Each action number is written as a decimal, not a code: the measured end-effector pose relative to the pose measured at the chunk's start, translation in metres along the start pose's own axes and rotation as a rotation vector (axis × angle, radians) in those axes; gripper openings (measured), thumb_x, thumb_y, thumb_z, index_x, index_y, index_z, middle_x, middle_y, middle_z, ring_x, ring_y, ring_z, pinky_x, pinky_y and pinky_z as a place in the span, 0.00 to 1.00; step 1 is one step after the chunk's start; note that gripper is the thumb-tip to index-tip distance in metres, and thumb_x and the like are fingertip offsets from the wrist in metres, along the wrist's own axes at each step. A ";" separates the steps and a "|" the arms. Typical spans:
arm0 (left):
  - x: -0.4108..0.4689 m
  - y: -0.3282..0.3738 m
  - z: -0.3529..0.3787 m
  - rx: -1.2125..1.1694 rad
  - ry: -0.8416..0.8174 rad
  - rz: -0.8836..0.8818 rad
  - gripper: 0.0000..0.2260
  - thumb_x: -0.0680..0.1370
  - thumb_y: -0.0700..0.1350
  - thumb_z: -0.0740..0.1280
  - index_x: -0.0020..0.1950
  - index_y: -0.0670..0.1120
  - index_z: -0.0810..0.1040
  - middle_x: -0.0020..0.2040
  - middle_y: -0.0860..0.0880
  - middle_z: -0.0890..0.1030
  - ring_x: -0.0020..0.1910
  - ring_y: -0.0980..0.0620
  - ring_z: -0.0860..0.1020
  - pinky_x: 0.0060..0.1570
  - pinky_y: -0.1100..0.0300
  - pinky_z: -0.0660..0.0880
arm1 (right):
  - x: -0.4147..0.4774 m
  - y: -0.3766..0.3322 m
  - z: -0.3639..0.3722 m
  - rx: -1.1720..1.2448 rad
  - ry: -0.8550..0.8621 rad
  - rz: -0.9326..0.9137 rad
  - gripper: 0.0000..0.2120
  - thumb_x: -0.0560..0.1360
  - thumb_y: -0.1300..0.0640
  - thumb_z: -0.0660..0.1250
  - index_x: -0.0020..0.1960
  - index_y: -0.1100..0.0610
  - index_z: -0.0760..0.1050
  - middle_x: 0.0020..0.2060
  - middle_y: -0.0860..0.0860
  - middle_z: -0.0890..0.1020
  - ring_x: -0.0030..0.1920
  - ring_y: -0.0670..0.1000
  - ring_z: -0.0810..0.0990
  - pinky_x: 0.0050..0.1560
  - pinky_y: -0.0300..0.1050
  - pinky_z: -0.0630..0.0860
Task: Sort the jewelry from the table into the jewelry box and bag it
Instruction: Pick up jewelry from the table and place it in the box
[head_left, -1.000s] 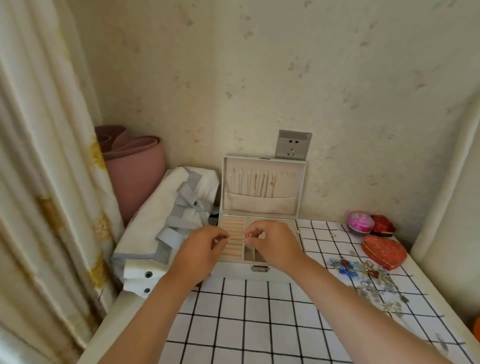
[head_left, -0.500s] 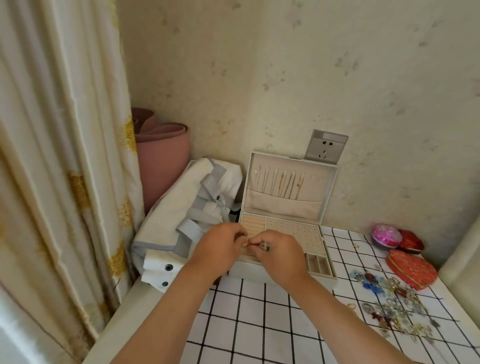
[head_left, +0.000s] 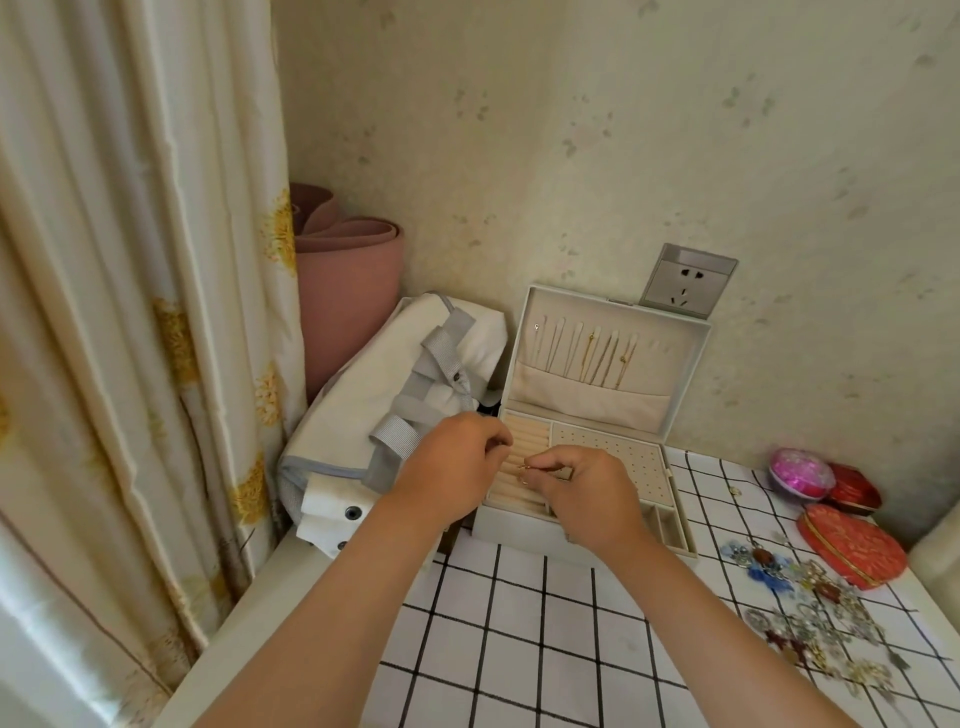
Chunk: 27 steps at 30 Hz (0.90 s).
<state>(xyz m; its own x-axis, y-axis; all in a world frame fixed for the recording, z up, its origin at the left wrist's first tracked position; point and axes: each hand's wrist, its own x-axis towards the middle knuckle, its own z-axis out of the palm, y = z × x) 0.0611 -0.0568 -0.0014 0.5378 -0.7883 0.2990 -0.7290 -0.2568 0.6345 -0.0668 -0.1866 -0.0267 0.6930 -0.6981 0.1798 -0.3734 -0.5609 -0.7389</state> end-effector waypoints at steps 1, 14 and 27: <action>0.000 0.000 0.000 -0.005 -0.002 -0.001 0.08 0.80 0.45 0.66 0.57 0.49 0.82 0.53 0.52 0.81 0.46 0.58 0.77 0.47 0.66 0.73 | -0.001 0.001 -0.003 -0.005 -0.006 0.013 0.02 0.72 0.49 0.76 0.43 0.41 0.85 0.38 0.34 0.84 0.34 0.43 0.82 0.38 0.42 0.81; 0.004 0.001 -0.003 -0.179 -0.046 -0.063 0.07 0.79 0.45 0.69 0.55 0.49 0.82 0.48 0.54 0.83 0.46 0.63 0.78 0.42 0.76 0.70 | -0.001 -0.009 -0.010 -0.213 -0.062 -0.182 0.06 0.74 0.50 0.73 0.48 0.39 0.80 0.47 0.37 0.79 0.42 0.36 0.76 0.43 0.36 0.71; 0.005 0.016 -0.006 -0.393 0.055 -0.196 0.08 0.70 0.55 0.76 0.41 0.52 0.82 0.38 0.54 0.82 0.36 0.61 0.77 0.39 0.66 0.73 | 0.002 -0.032 -0.026 0.257 -0.062 -0.240 0.11 0.72 0.61 0.76 0.49 0.46 0.85 0.41 0.44 0.86 0.29 0.42 0.74 0.34 0.40 0.74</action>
<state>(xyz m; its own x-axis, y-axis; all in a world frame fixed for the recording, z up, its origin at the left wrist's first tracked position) 0.0543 -0.0615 0.0150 0.6794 -0.7120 0.1773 -0.4004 -0.1573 0.9028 -0.0695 -0.1810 0.0139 0.7814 -0.5273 0.3337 -0.0339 -0.5699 -0.8210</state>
